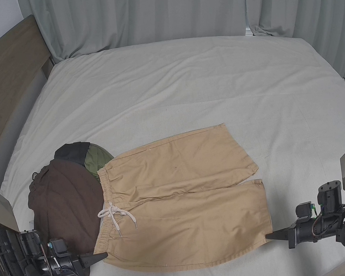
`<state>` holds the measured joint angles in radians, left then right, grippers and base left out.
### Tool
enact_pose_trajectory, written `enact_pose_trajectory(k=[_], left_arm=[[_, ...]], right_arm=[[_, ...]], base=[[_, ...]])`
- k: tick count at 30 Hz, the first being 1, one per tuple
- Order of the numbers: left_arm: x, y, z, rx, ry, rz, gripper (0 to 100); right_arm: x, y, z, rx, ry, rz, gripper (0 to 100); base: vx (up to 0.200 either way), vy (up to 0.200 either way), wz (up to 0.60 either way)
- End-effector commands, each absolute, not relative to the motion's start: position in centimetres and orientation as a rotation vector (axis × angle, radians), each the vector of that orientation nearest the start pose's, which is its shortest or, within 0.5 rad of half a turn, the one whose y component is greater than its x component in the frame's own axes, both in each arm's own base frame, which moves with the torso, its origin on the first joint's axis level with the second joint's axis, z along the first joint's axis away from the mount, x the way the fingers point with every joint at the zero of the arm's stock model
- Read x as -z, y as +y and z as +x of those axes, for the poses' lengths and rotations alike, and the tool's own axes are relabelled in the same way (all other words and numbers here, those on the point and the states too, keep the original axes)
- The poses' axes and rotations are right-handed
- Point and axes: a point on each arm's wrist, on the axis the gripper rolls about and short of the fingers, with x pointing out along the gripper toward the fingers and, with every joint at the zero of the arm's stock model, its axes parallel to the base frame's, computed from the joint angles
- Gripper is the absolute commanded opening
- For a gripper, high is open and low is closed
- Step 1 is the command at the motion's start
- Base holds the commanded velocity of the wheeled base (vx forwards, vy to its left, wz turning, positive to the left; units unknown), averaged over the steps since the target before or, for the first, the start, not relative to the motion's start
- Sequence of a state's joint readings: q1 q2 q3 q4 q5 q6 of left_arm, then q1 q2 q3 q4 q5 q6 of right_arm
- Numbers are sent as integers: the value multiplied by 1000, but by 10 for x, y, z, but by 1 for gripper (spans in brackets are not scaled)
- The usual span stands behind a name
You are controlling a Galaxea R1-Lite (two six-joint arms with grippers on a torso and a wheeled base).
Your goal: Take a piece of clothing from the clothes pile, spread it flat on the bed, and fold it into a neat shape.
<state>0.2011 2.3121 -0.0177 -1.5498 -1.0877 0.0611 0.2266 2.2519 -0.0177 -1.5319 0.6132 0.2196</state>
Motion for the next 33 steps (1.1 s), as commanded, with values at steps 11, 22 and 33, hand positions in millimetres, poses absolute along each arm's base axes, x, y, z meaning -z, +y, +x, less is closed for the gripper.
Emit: enact_pose_trajectory(k=[11, 22, 33], left_arm=[[-1, 17, 234, 898, 480, -353, 0], [-13, 12, 247, 900, 458, -381, 0], [-15, 13, 252, 859, 448, -379, 0]], right_arm=[[-14, 61, 205, -751, 691, 360, 0], [-33, 62, 214, -747, 601, 414, 0], [-48, 64, 218, -752, 539, 448, 0]], base=[[0, 0, 0], [0, 0, 0], [0, 0, 0]])
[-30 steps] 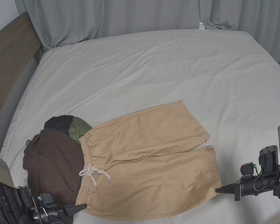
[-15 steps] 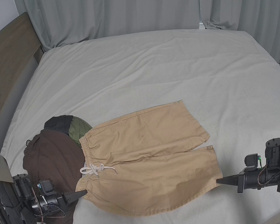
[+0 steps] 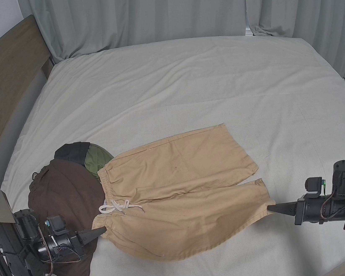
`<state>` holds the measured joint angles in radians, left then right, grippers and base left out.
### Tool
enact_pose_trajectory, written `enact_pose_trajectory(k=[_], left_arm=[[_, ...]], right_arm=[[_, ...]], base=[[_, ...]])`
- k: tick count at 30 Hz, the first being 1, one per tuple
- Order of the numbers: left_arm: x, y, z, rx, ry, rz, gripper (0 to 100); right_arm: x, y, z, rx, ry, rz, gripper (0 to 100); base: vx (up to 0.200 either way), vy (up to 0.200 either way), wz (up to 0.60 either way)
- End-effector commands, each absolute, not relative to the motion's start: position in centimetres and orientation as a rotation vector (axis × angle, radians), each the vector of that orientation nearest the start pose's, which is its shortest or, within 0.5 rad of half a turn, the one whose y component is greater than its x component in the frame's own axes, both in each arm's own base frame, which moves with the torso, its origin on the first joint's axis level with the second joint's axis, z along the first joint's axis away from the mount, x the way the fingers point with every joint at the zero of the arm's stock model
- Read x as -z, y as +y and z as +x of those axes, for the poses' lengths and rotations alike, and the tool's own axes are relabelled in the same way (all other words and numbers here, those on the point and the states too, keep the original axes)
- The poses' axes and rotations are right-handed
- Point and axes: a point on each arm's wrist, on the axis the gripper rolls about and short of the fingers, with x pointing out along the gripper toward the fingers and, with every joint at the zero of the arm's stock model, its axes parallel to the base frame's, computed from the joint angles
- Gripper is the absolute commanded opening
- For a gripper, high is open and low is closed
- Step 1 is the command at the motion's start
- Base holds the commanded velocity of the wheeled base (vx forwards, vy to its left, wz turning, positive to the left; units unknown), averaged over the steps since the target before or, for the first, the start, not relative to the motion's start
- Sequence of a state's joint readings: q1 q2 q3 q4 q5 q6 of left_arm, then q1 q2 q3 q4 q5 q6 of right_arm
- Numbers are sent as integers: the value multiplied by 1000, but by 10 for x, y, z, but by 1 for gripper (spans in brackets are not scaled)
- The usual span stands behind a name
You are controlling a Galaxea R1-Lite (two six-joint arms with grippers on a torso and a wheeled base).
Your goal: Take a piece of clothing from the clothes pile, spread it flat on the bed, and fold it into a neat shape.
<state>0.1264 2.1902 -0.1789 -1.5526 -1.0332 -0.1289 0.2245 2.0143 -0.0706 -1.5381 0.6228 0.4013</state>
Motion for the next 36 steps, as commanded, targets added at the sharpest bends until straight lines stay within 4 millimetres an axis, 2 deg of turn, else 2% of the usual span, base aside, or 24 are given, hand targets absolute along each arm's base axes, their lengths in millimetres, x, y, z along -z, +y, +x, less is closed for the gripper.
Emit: enact_pose_trajectory(k=[1, 9, 16, 36], left_arm=[[-17, 13, 254, 848, 444, -381, 0], [-25, 12, 258, 801, 441, -423, 0], [-29, 12, 260, 782, 423, -415, 0], [-35, 11, 272, 716, 411, -470, 0]], right_arm=[[-49, 63, 219, -751, 534, 448, 0], [-60, 65, 221, -764, 483, 450, 0], [-81, 66, 228, -772, 394, 486, 0], [-106, 67, 241, -792, 281, 511, 0]], base=[[0, 0, 0], [0, 0, 0], [0, 0, 0], [0, 0, 0]])
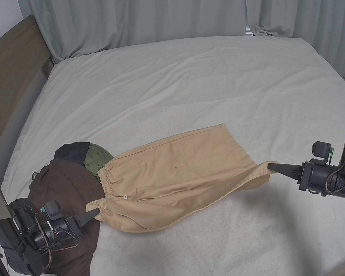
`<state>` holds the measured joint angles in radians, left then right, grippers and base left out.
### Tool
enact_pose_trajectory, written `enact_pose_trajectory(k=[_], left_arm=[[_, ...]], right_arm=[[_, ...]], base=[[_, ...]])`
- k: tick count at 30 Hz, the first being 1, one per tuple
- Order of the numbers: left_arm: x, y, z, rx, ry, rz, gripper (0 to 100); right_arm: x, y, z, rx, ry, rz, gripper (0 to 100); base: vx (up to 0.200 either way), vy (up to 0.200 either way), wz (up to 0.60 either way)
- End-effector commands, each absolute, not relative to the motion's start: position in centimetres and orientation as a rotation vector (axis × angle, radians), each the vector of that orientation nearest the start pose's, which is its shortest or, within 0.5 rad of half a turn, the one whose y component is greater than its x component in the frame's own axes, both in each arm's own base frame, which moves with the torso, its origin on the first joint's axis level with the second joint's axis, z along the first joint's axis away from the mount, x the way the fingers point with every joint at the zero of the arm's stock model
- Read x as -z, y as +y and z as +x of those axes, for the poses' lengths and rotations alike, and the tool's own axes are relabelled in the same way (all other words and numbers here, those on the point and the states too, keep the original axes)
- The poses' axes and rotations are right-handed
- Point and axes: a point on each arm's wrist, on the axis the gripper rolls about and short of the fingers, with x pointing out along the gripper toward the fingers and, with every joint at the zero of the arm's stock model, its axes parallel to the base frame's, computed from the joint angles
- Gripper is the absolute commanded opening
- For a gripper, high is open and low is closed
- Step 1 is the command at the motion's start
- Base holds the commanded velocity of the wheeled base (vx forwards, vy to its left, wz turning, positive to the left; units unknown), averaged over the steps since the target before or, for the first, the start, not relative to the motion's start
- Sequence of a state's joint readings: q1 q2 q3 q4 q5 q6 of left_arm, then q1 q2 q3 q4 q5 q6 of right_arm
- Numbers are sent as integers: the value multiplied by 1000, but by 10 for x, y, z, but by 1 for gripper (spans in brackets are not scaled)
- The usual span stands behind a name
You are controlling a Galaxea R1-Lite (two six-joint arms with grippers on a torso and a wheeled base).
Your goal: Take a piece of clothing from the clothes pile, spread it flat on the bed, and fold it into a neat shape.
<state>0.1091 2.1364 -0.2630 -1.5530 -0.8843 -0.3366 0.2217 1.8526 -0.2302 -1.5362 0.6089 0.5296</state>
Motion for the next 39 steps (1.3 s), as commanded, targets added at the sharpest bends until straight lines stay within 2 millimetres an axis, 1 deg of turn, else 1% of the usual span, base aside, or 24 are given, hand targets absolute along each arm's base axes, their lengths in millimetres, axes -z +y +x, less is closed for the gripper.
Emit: enact_pose_trajectory(k=[1, 7, 12, 13, 18, 29, 30, 31, 39], left_arm=[[-35, 11, 272, 716, 411, -470, 0], [-36, 10, 273, 717, 412, -475, 0], [-39, 10, 277, 688, 395, -480, 0], [-44, 10, 278, 682, 382, -487, 0], [-53, 11, 280, 670, 362, -522, 0], [-58, 8, 289, 621, 335, -545, 0], [-58, 8, 289, 621, 335, -545, 0], [-58, 6, 291, 613, 331, -552, 0], [-64, 2, 301, 604, 308, -581, 0]], right_arm=[[-106, 67, 241, -793, 278, 510, 0], [-111, 66, 244, -795, 258, 508, 0], [-116, 67, 248, -798, 233, 503, 0], [-119, 68, 251, -803, 220, 500, 0], [-124, 67, 260, -802, 189, 495, 0], [-121, 70, 291, -798, 170, 521, 0], [-121, 70, 291, -798, 170, 521, 0], [-118, 70, 298, -790, 174, 523, 0], [-117, 71, 323, -778, 183, 544, 0]], base=[[0, 0, 0], [0, 0, 0], [0, 0, 0], [0, 0, 0], [0, 0, 0], [0, 0, 0], [0, 0, 0], [0, 0, 0], [0, 0, 0]])
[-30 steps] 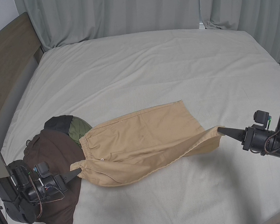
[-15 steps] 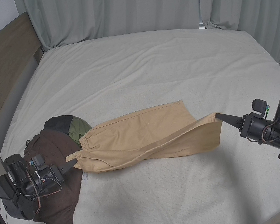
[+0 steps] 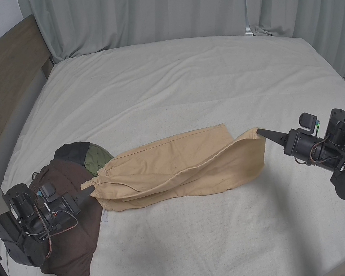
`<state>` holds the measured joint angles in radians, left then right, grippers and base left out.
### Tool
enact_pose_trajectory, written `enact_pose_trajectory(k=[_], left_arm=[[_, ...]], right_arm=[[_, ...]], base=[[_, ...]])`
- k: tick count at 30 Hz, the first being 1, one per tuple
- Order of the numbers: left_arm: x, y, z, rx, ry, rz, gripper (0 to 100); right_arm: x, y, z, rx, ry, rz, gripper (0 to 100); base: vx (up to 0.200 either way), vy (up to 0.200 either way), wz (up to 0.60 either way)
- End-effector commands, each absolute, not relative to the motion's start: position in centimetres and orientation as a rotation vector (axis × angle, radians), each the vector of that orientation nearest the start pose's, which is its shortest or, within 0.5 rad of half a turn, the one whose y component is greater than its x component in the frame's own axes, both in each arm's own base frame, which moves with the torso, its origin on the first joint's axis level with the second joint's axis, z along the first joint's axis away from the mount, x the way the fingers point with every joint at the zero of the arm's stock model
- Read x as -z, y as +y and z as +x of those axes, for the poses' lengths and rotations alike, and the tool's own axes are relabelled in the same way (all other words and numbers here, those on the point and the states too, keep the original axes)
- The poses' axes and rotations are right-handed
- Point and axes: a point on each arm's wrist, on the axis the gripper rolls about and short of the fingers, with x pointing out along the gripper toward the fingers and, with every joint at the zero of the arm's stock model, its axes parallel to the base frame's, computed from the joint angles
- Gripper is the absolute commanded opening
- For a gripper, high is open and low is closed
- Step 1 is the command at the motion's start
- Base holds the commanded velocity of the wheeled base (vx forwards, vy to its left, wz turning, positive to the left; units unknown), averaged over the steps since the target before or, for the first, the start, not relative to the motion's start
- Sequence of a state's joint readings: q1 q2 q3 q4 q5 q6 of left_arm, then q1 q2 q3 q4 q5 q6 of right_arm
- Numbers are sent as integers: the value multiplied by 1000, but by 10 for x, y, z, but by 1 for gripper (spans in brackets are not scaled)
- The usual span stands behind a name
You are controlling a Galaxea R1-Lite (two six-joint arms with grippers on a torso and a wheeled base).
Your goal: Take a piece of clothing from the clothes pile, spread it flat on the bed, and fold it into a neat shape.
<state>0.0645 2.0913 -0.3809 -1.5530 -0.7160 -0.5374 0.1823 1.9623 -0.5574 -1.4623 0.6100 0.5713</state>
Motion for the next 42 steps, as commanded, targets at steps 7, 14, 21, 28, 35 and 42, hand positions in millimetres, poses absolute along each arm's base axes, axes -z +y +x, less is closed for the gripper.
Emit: enact_pose_trajectory(k=[7, 14, 21, 28, 35, 42], left_arm=[[-60, 3, 309, 593, 303, -583, 0], [-62, 3, 318, 582, 280, -599, 0], [-63, 1, 323, 589, 277, -618, 0], [-50, -5, 339, 550, 277, -623, 0], [-46, -4, 350, 547, 269, -650, 0], [-41, -3, 365, 546, 258, -682, 0]], right_arm=[[-113, 66, 340, -754, 188, 561, 0], [-112, 65, 349, -751, 180, 565, 0], [-113, 67, 363, -757, 167, 588, 0], [-111, 72, 387, -754, 183, 597, 0], [-101, 76, 407, -755, 183, 600, 0], [-99, 80, 425, -766, 173, 640, 0]], base=[[0, 0, 0], [0, 0, 0], [0, 0, 0], [0, 0, 0], [0, 0, 0], [0, 0, 0]])
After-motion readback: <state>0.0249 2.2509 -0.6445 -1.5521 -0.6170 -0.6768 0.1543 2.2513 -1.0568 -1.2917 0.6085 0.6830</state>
